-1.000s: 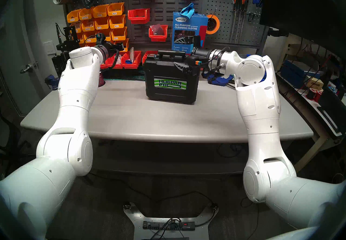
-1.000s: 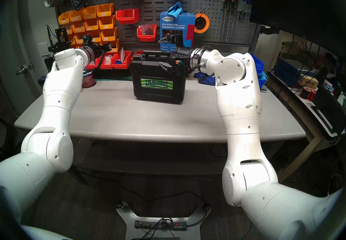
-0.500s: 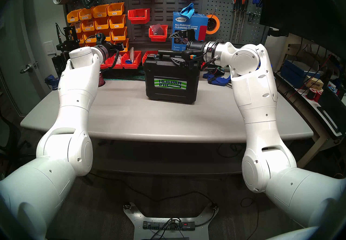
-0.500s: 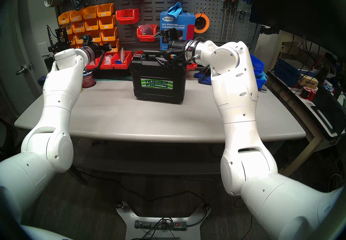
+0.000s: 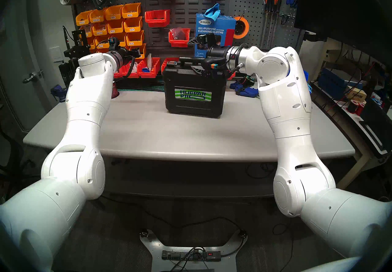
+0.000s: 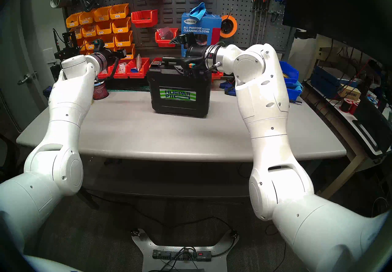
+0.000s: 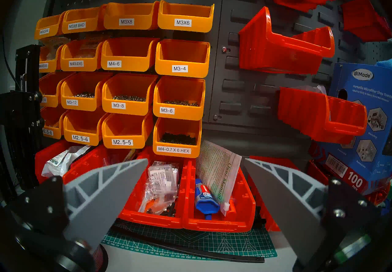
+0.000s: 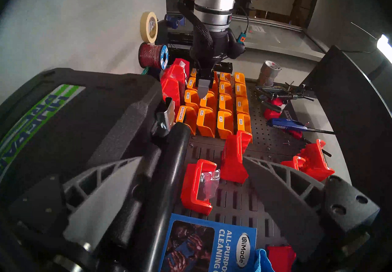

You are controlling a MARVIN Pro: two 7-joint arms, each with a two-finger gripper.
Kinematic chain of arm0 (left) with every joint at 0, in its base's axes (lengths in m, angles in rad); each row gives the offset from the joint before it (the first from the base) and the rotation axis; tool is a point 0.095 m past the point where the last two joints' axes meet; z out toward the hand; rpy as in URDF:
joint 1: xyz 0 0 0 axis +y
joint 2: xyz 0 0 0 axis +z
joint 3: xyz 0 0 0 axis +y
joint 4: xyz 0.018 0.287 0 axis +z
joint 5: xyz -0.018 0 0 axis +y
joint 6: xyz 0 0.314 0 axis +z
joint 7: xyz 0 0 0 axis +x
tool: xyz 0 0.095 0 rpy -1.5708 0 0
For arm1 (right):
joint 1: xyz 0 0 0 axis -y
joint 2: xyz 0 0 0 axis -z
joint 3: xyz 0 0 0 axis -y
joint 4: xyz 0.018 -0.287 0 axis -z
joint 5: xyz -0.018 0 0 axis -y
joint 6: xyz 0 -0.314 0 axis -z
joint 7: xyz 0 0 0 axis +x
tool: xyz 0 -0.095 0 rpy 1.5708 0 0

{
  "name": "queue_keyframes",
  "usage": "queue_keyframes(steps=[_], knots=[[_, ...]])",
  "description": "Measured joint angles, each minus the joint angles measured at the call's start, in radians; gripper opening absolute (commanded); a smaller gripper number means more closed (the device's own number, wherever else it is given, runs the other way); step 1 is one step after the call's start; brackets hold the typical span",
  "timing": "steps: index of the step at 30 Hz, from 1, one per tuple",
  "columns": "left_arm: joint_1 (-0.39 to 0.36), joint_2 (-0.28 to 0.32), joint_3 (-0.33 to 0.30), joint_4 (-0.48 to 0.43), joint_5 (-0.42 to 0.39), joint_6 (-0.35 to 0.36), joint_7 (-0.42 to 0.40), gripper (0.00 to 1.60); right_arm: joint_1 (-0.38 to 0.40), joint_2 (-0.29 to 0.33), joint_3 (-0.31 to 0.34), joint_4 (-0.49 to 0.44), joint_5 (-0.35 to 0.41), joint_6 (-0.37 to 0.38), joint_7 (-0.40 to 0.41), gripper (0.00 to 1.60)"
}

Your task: Open the tool box

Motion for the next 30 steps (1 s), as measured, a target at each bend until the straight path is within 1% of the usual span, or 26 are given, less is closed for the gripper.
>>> queue_keyframes(steps=[5,6,9,10,11,12,13,14,15,17,19,30], knots=[[0.0,0.0,0.0,0.0,0.0,0.0,0.0,1.6,0.007,0.0,0.0,0.01,-0.004,-0.012,0.0,1.57],[0.0,0.0,0.0,0.0,0.0,0.0,0.0,1.6,0.01,0.0,0.0,0.013,-0.006,-0.015,0.0,1.54],[0.0,0.0,0.0,0.0,0.0,0.0,0.0,1.6,0.013,0.0,-0.002,0.017,-0.013,-0.022,0.0,1.51],[0.0,0.0,0.0,0.0,0.0,0.0,0.0,1.6,0.015,0.0,-0.003,0.02,-0.017,-0.025,0.0,1.43],[0.0,0.0,0.0,0.0,0.0,0.0,0.0,1.6,0.017,-0.001,-0.004,0.022,-0.023,-0.028,-0.002,1.43],[0.0,0.0,0.0,0.0,0.0,0.0,0.0,1.6,0.017,-0.001,-0.004,0.023,-0.026,-0.029,-0.003,1.27],[0.0,0.0,0.0,0.0,0.0,0.0,0.0,1.6,0.018,-0.001,-0.005,0.026,-0.03,-0.031,-0.004,1.22],[0.0,0.0,0.0,0.0,0.0,0.0,0.0,1.6,0.019,-0.001,-0.005,0.028,-0.035,-0.033,-0.007,1.11],[0.0,0.0,0.0,0.0,0.0,0.0,0.0,1.6,0.019,-0.002,-0.005,0.029,-0.038,-0.034,-0.008,1.11],[0.0,0.0,0.0,0.0,0.0,0.0,0.0,1.6,0.019,-0.002,-0.006,0.033,-0.046,-0.037,-0.011,1.02],[0.0,0.0,0.0,0.0,0.0,0.0,0.0,1.6,0.018,-0.002,-0.006,0.035,-0.054,-0.039,-0.014,0.99],[0.0,0.0,0.0,0.0,0.0,0.0,0.0,1.6,0.016,-0.006,0.001,0.034,-0.072,-0.048,-0.019,0.99]])
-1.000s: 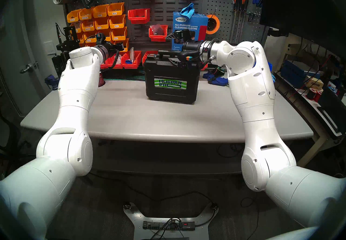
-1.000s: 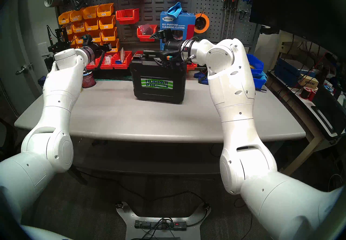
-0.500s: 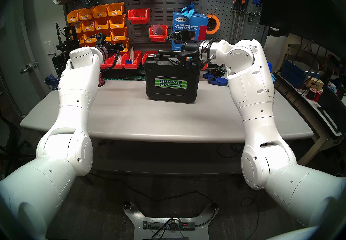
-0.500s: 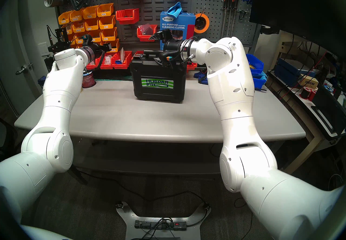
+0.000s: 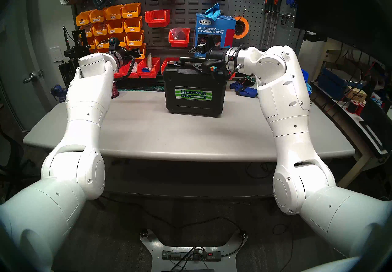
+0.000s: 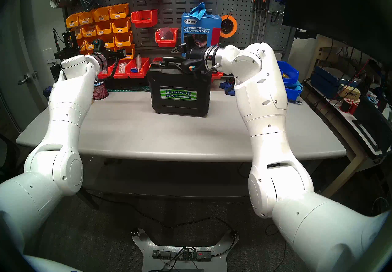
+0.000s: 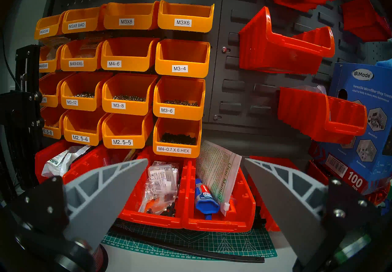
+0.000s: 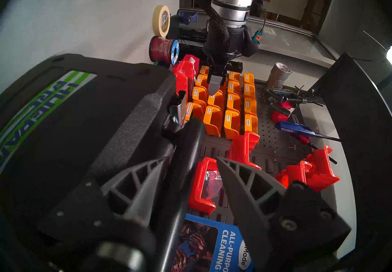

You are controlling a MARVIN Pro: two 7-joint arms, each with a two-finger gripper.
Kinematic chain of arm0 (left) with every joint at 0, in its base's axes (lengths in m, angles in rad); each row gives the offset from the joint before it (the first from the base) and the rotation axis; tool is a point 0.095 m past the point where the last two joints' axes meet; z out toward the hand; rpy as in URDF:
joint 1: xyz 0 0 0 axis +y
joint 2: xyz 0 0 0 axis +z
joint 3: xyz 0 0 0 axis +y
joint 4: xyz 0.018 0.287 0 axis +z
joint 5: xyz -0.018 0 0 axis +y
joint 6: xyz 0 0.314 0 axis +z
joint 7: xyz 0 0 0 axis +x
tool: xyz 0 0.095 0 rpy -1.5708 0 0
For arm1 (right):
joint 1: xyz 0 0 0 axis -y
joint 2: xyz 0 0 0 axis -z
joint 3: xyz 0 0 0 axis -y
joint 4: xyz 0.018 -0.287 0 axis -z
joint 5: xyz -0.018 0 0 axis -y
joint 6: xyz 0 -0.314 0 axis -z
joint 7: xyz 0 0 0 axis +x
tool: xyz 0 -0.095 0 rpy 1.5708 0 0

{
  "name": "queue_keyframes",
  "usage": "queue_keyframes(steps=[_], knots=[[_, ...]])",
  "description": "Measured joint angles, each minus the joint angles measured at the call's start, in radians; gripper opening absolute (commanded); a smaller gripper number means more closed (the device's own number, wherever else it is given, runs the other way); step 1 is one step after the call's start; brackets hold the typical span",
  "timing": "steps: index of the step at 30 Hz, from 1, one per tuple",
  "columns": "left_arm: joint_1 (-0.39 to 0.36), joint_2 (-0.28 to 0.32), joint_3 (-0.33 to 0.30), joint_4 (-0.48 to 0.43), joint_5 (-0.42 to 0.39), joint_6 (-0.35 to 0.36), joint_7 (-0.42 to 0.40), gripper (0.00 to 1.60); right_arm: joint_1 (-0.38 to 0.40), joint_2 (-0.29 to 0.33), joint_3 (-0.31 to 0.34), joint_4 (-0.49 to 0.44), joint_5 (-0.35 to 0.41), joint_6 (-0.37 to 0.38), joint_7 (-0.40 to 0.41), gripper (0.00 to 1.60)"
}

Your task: Open the tool box

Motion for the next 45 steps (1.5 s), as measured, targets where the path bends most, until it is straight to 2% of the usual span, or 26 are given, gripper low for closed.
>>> queue_keyframes(steps=[13,23,34,36,38,40,41,42,45], knots=[[0.0,0.0,0.0,0.0,0.0,0.0,0.0,1.6,0.016,-0.001,-0.023,0.027,-0.008,-0.037,0.025,0.9],[0.0,0.0,0.0,0.0,0.0,0.0,0.0,1.6,0.07,0.007,-0.028,0.111,-0.074,-0.062,-0.021,0.93],[0.0,0.0,0.0,0.0,0.0,0.0,0.0,1.6,0.103,0.011,-0.008,0.157,-0.124,-0.058,-0.065,0.84],[0.0,0.0,0.0,0.0,0.0,0.0,0.0,1.6,0.105,0.01,-0.008,0.158,-0.129,-0.057,-0.067,0.78],[0.0,0.0,0.0,0.0,0.0,0.0,0.0,1.6,0.108,0.009,-0.008,0.16,-0.135,-0.057,-0.069,0.64],[0.0,0.0,0.0,0.0,0.0,0.0,0.0,1.6,0.11,0.008,-0.008,0.162,-0.14,-0.057,-0.071,0.31],[0.0,0.0,0.0,0.0,0.0,0.0,0.0,1.6,0.111,0.007,-0.008,0.164,-0.143,-0.057,-0.071,0.08],[0.0,0.0,0.0,0.0,0.0,0.0,0.0,1.6,0.112,0.006,-0.008,0.166,-0.145,-0.058,-0.073,0.0],[0.0,0.0,0.0,0.0,0.0,0.0,0.0,1.6,0.113,0.004,-0.006,0.168,-0.146,-0.059,-0.076,0.0]])
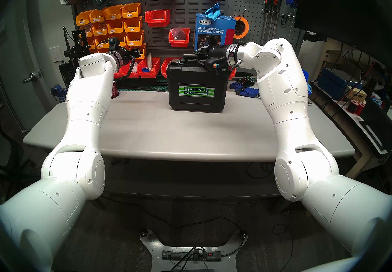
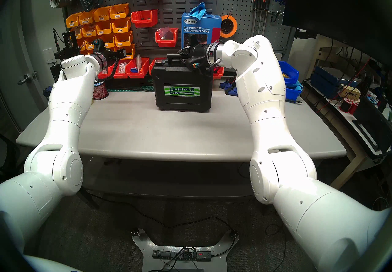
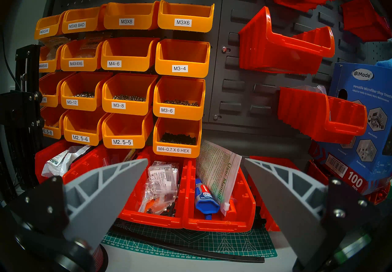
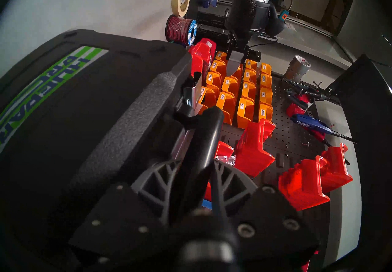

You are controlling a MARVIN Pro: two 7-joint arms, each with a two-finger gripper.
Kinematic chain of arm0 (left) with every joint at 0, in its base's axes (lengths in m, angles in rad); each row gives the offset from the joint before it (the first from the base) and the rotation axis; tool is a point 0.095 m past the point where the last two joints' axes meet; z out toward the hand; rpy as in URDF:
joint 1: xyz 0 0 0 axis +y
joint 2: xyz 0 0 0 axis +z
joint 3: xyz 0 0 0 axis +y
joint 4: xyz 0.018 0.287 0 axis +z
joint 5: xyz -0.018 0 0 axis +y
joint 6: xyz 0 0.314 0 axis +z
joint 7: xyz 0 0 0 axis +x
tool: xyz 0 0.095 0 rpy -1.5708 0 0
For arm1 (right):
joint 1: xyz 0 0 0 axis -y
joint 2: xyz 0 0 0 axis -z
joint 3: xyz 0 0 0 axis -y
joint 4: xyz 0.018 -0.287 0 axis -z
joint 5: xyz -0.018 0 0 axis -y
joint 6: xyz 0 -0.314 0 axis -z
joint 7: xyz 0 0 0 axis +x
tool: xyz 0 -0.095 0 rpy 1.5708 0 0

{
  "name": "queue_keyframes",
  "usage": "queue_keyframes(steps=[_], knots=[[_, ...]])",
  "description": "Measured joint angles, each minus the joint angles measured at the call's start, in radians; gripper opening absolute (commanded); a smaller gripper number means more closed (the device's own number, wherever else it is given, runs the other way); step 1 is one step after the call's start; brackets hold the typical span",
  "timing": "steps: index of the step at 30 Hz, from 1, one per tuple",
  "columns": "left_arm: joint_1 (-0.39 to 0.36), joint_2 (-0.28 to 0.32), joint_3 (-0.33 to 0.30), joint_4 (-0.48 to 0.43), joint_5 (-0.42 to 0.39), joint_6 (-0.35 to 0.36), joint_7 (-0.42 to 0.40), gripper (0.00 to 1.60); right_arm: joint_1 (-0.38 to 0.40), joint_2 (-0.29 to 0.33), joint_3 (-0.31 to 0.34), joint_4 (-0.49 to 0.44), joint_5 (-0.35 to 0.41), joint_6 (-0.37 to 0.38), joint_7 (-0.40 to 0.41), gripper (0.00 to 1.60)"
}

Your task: Open the tool box

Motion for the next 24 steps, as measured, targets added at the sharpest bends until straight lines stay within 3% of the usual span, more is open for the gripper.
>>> queue_keyframes(steps=[7,14,24], knots=[[0.0,0.0,0.0,0.0,0.0,0.0,0.0,1.6,0.013,0.003,0.0,0.011,0.025,-0.038,0.028,0.0],[0.0,0.0,0.0,0.0,0.0,0.0,0.0,1.6,0.043,0.022,-0.005,0.063,0.124,-0.07,0.136,0.0],[0.0,0.0,0.0,0.0,0.0,0.0,0.0,1.6,0.091,0.063,-0.043,0.145,0.215,-0.085,0.124,0.0]])
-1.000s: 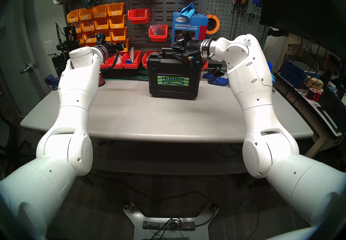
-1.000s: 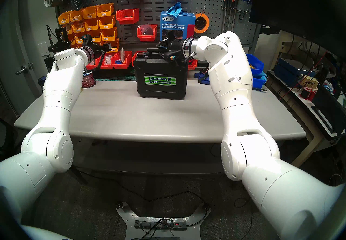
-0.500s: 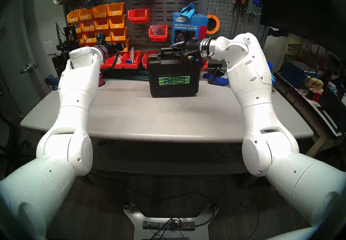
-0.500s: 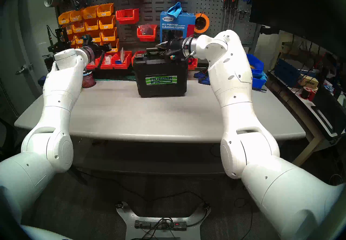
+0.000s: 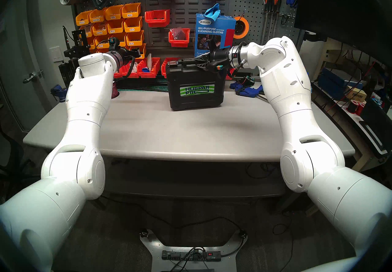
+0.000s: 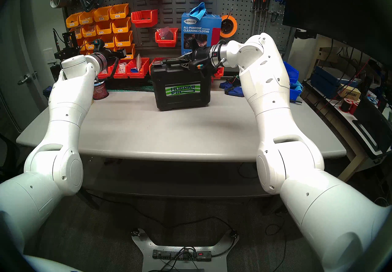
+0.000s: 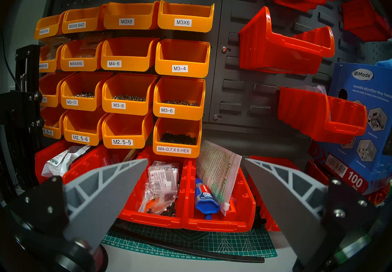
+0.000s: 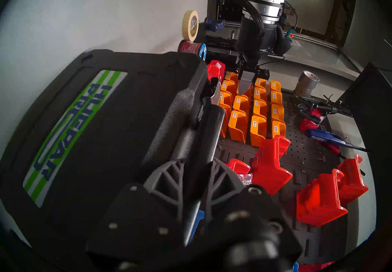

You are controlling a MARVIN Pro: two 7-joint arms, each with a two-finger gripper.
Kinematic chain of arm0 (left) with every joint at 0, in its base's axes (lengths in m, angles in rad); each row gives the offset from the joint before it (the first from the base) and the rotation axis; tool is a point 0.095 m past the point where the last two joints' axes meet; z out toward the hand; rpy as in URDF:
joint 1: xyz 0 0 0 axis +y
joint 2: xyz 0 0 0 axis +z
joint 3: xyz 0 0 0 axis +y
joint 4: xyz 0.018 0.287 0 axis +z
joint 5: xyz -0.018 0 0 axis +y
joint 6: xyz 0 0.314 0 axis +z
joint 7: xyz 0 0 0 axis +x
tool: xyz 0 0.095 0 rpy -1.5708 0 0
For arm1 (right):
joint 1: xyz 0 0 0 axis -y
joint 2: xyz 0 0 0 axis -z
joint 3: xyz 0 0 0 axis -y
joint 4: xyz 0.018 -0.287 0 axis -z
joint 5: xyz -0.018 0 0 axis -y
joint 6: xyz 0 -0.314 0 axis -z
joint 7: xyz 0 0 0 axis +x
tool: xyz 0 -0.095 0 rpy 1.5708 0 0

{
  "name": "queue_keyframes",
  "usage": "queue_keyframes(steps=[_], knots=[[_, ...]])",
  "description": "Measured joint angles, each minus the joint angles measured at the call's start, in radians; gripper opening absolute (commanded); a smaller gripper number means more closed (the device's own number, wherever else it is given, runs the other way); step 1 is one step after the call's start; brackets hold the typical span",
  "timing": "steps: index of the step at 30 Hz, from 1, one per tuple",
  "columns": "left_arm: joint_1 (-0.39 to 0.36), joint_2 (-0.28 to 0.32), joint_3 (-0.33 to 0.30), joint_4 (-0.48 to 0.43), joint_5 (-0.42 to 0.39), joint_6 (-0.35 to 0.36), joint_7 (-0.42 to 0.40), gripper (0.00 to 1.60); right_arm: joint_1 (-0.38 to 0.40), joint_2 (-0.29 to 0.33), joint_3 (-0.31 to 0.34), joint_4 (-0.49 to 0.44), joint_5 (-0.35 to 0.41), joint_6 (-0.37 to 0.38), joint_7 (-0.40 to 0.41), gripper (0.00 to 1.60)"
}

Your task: Open the tool box

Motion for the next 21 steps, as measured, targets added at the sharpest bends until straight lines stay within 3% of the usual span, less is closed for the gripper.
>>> queue_keyframes(steps=[13,21], knots=[[0.0,0.0,0.0,0.0,0.0,0.0,0.0,1.6,0.079,0.034,-0.04,0.092,0.025,-0.007,-0.006,0.0],[0.0,0.0,0.0,0.0,0.0,0.0,0.0,1.6,0.12,0.068,-0.051,0.14,0.027,-0.053,-0.045,0.0]])
